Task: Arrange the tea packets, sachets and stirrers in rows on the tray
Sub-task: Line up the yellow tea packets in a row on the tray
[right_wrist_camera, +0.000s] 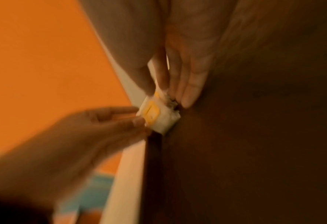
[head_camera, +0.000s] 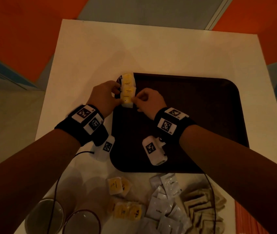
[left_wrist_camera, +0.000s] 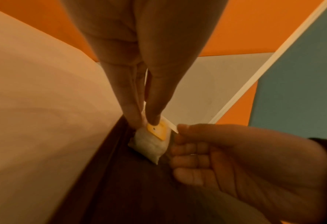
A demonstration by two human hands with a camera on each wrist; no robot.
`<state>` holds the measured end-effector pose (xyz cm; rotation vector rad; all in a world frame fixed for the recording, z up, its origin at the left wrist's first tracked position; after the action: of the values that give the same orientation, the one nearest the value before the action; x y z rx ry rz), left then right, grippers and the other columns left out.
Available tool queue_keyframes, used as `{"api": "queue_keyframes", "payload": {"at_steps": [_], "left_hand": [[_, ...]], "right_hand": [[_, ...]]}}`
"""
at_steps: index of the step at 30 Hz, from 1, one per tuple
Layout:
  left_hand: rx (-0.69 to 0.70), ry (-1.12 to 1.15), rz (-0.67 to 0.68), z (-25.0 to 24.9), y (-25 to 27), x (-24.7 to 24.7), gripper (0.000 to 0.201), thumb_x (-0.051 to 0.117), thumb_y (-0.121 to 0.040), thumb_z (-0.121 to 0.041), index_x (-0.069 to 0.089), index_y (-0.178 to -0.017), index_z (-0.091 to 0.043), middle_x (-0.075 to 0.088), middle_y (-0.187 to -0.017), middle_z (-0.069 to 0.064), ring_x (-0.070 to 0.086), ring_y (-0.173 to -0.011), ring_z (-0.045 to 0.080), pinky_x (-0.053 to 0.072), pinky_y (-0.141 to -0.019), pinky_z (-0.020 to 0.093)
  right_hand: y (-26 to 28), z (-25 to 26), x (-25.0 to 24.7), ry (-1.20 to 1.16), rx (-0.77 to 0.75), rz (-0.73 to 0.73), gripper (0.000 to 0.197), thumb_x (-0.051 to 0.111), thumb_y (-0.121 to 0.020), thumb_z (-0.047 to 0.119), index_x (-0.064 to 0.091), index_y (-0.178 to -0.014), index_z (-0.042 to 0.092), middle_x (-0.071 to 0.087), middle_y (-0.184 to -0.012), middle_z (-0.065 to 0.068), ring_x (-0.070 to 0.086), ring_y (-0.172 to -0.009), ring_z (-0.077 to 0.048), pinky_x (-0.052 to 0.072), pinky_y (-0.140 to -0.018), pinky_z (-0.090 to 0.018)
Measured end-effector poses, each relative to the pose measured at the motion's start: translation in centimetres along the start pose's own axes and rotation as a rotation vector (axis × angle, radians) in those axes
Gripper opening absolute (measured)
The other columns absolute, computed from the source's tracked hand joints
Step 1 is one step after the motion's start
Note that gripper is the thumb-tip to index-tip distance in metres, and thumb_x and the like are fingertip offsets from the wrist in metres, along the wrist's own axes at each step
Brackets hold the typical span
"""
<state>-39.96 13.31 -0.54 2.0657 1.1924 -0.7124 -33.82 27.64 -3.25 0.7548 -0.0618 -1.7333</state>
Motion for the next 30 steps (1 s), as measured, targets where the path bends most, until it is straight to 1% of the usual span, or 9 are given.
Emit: {"api": "queue_keyframes", "payload": {"at_steps": [4, 8, 10, 13, 15, 18, 24, 28, 30], "left_hand": [[-0.011, 0.019, 0.023, 0.0, 0.3, 0.3, 0.049, 0.073, -0.074, -0.008, 0.055, -0.119, -0.015, 0.062, -0.116, 0.007, 0.061, -0.092, 0.021, 0.050, -0.082, 0.032], [-0.071, 0.146, 0.016, 0.2, 0.1, 0.3, 0.046, 0.072, -0.074, -0.004, 0.055, -0.116, -0.015, 0.062, -0.112, 0.010, 0.067, -0.081, 0.029, 0.057, -0.076, 0.043], [-0.072, 0.151, 0.005, 0.2, 0.0, 0.3, 0.042, 0.072, -0.074, -0.004, 0.056, -0.112, -0.014, 0.063, -0.109, 0.011, 0.066, -0.080, 0.029, 0.058, -0.074, 0.043], [-0.062, 0.151, 0.006, 0.1, -0.1, 0.3, 0.039, 0.073, -0.075, -0.005, 0.057, -0.109, -0.014, 0.063, -0.103, 0.011, 0.066, -0.079, 0.029, 0.058, -0.069, 0.042], [-0.061, 0.163, 0.006, 0.1, -0.3, 0.1, 0.037, 0.073, -0.074, -0.005, 0.057, -0.106, -0.014, 0.063, -0.101, 0.012, 0.066, -0.076, 0.030, 0.059, -0.064, 0.042], [-0.041, 0.162, -0.036, 0.0, -0.4, -0.3, 0.036, 0.074, -0.073, -0.006, 0.058, -0.104, -0.015, 0.065, -0.102, 0.011, 0.066, -0.075, 0.030, 0.058, -0.067, 0.041], [-0.019, 0.158, -0.093, -0.1, -0.8, -0.6, 0.033, 0.074, -0.074, -0.007, 0.060, -0.103, -0.010, 0.064, -0.109, 0.010, 0.064, -0.085, 0.027, 0.055, -0.081, 0.043], [-0.065, 0.193, -0.045, 0.1, -0.8, -0.3, 0.031, 0.073, -0.075, -0.008, 0.059, -0.103, -0.011, 0.067, -0.099, 0.012, 0.064, -0.076, 0.024, 0.055, -0.071, 0.035], [-0.054, 0.156, -0.039, 0.3, -0.8, -0.2, 0.027, 0.072, -0.077, -0.011, 0.059, -0.101, -0.014, 0.069, -0.094, 0.012, 0.065, -0.076, 0.025, 0.056, -0.072, 0.037]], "right_hand": [[0.1, 0.3, 0.8, 0.003, -0.038, 0.052, 0.017, 0.065, -0.081, 0.006, 0.063, -0.098, 0.007, 0.064, -0.096, -0.009, 0.065, -0.088, -0.023, 0.058, -0.078, -0.039], [-0.4, 0.8, 0.6, 0.082, -0.122, -0.029, 0.015, 0.065, -0.081, 0.007, 0.067, -0.096, 0.010, 0.064, -0.107, -0.007, 0.062, -0.095, -0.019, 0.046, -0.079, -0.021], [-0.4, 1.0, 0.6, 0.098, -0.133, -0.018, 0.017, 0.064, -0.082, 0.008, 0.067, -0.099, 0.010, 0.065, -0.110, -0.008, 0.061, -0.099, -0.019, 0.044, -0.080, -0.019], [-0.4, 1.0, 0.6, 0.140, -0.151, 0.021, 0.024, 0.059, -0.085, 0.006, 0.066, -0.108, 0.008, 0.062, -0.118, -0.010, 0.058, -0.108, -0.022, 0.042, -0.087, -0.020], [-0.4, 1.1, 0.5, 0.152, -0.211, 0.029, 0.029, 0.055, -0.085, 0.000, 0.065, -0.112, 0.006, 0.058, -0.126, -0.010, 0.054, -0.117, -0.023, 0.039, -0.098, -0.022], [-0.3, 1.2, 0.5, 0.147, -0.262, 0.070, 0.039, 0.048, -0.084, -0.009, 0.061, -0.118, 0.006, 0.052, -0.136, -0.008, 0.048, -0.126, -0.022, 0.034, -0.107, -0.024], [-0.2, 0.9, 0.6, 0.040, -0.222, 0.103, 0.045, 0.044, -0.084, -0.011, 0.058, -0.123, 0.008, 0.054, -0.134, -0.009, 0.051, -0.123, -0.023, 0.037, -0.108, -0.031], [-0.1, 0.5, 0.8, 0.007, -0.162, 0.101, 0.041, 0.047, -0.088, -0.003, 0.057, -0.124, 0.011, 0.059, -0.128, -0.012, 0.053, -0.120, -0.025, 0.042, -0.105, -0.038], [0.0, 0.4, 1.0, -0.008, -0.154, 0.108, 0.036, 0.048, -0.090, 0.002, 0.058, -0.124, 0.011, 0.059, -0.128, -0.011, 0.053, -0.120, -0.025, 0.043, -0.104, -0.040]]}}
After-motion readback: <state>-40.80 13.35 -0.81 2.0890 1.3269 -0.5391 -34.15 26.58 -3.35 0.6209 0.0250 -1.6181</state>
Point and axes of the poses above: each hand's wrist, its own y-axis away from the middle knuckle, its own x-axis out of the palm, z = x × y, the point moved 4 cm from there along -y, towards the middle knuckle
